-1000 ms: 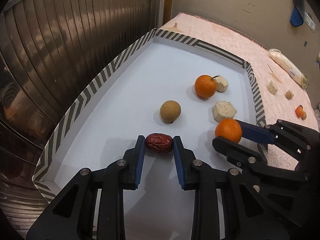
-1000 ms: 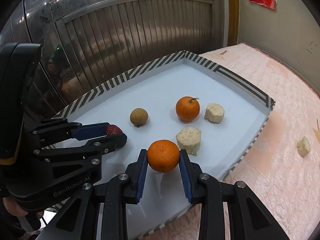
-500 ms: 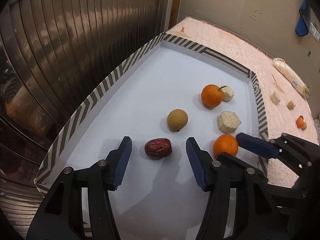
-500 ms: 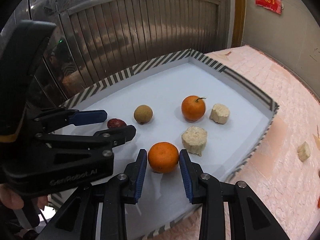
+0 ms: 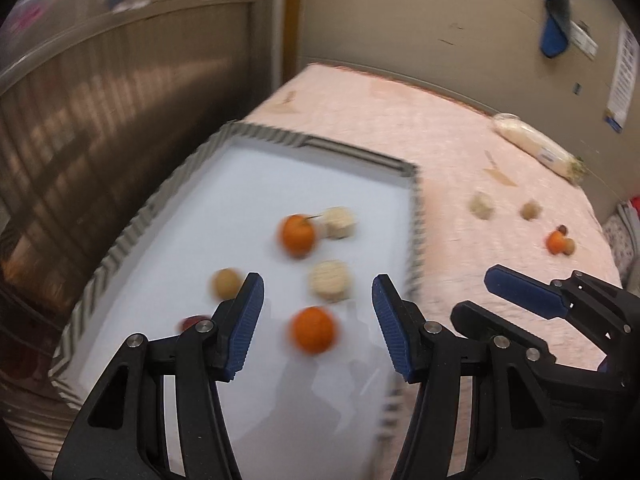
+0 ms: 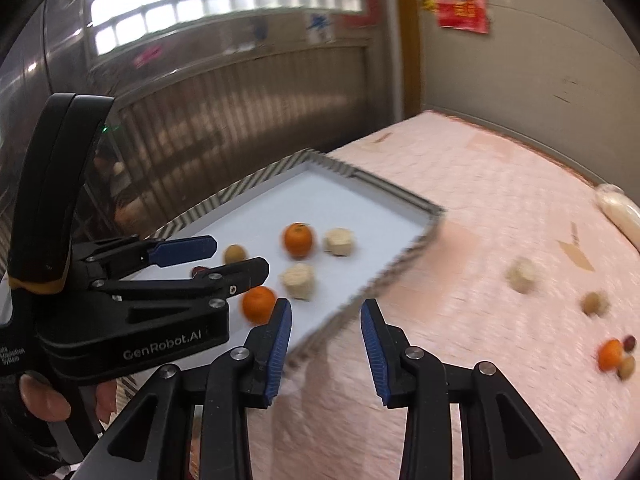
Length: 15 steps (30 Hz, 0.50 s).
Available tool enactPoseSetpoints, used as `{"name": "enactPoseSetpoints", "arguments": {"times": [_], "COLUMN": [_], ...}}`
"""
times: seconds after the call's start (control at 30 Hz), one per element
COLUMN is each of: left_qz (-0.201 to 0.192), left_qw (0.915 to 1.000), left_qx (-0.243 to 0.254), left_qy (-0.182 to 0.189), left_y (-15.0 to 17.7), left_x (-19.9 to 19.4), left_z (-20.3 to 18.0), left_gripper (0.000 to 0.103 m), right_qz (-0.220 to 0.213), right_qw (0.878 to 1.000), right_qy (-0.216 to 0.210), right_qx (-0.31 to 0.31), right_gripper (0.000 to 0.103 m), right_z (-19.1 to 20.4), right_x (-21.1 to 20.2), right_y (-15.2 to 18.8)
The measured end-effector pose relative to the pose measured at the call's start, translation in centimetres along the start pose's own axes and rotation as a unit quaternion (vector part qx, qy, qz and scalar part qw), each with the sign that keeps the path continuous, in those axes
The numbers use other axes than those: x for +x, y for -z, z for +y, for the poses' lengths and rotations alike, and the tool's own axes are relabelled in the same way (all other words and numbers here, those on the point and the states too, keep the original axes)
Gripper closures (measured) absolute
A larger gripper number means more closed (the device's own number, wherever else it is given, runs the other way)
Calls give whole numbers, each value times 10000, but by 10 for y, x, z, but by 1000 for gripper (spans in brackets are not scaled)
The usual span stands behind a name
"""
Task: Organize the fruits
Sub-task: 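Move both open grippers back from the tray toward the bed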
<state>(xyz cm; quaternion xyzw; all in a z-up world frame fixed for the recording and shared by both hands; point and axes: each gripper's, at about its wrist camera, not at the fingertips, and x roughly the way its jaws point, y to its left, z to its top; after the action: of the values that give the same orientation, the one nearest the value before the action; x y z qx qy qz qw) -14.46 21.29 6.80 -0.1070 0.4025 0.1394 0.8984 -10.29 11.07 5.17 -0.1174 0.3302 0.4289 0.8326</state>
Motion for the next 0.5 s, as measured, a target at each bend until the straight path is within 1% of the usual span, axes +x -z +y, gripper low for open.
{"name": "enactPoseSetpoints", "arguments": {"times": [0.13, 0.27, 0.33, 0.43, 0.5], "left_qz": [-61, -19, 54, 145, 281], "left_qw": [9995, 9982, 9968, 9955, 9940], "left_qx": [223, 420, 507, 601, 595], "left_qy": [208, 436, 617, 723, 873], "left_y": [-8, -14, -18, -21, -26], "left_x": [3, 9, 15, 24, 33], "left_z": [-35, -67, -83, -101, -111], "left_gripper": [46, 46, 46, 46, 46], "right_qz": [-68, -135, -145, -146, -133], "right_qw": [9994, 9973, 9957, 9928, 9903], "right_qy": [259, 509, 639, 834, 952], "right_qx": [240, 518, 659, 850, 1002], "right_gripper": [68, 67, 67, 66, 66], "right_z": [-27, -58, -75, -98, -116], "right_x": [-17, -36, -44, -55, -61], "right_y": [8, 21, 28, 36, 43]}}
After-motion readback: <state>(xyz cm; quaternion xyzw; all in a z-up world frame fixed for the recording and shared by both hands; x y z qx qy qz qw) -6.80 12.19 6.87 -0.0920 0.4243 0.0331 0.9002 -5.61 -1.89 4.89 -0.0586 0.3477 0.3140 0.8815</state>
